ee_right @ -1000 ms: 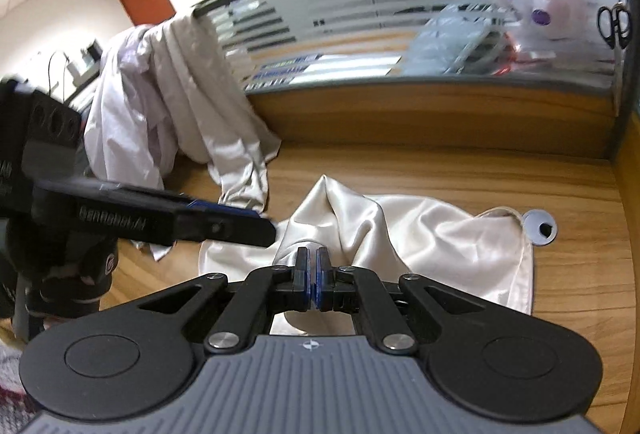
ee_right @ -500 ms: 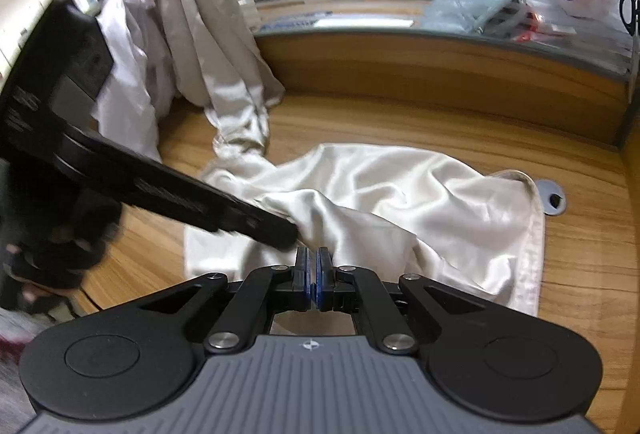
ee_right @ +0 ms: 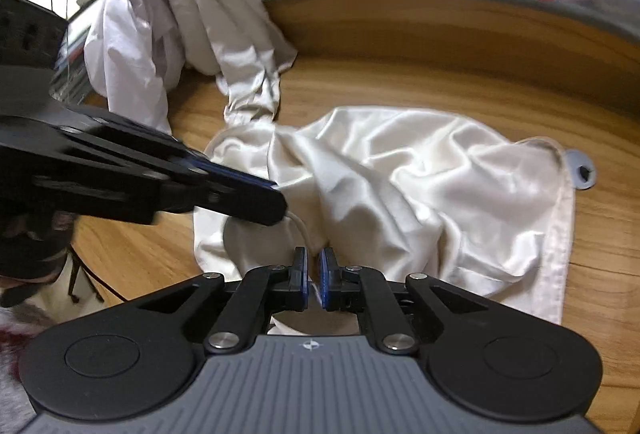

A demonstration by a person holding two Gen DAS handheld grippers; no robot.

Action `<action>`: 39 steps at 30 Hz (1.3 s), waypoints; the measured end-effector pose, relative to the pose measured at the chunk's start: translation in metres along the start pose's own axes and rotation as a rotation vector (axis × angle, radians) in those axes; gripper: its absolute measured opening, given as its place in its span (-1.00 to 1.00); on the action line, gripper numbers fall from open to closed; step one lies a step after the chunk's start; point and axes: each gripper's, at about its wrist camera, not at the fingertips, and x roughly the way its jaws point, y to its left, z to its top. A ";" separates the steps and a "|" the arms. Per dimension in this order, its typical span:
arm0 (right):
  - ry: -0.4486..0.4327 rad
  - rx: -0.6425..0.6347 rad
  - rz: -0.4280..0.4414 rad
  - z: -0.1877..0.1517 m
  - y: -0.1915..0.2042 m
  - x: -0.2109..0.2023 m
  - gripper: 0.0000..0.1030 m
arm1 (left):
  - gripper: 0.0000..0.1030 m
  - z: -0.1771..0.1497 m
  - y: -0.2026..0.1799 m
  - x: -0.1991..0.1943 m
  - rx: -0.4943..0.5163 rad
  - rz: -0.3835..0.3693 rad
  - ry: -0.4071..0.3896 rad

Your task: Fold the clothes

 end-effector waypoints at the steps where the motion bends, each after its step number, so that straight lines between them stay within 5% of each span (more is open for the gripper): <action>1: 0.004 0.002 0.002 0.001 -0.002 0.008 -0.82 | -0.88 -0.001 0.001 0.000 0.000 0.008 0.002; 12: 0.011 0.074 -0.172 -0.006 -0.042 0.050 -0.71 | -0.88 -0.020 0.029 0.014 -0.007 0.170 0.058; 17: 0.050 0.067 -0.105 -0.011 -0.037 0.049 -0.70 | -0.87 -0.028 0.029 0.024 0.028 0.167 0.079; 21: 0.071 0.035 -0.043 -0.014 -0.021 0.050 -0.28 | -0.86 -0.031 0.026 0.033 0.058 0.174 0.096; 28: 0.130 -0.043 -0.062 -0.020 -0.002 0.071 -0.03 | -0.85 -0.036 0.027 0.046 0.084 0.202 0.116; 39: 0.182 -0.078 -0.053 -0.034 0.002 0.108 -0.15 | -0.83 -0.050 0.041 0.062 0.080 0.226 0.133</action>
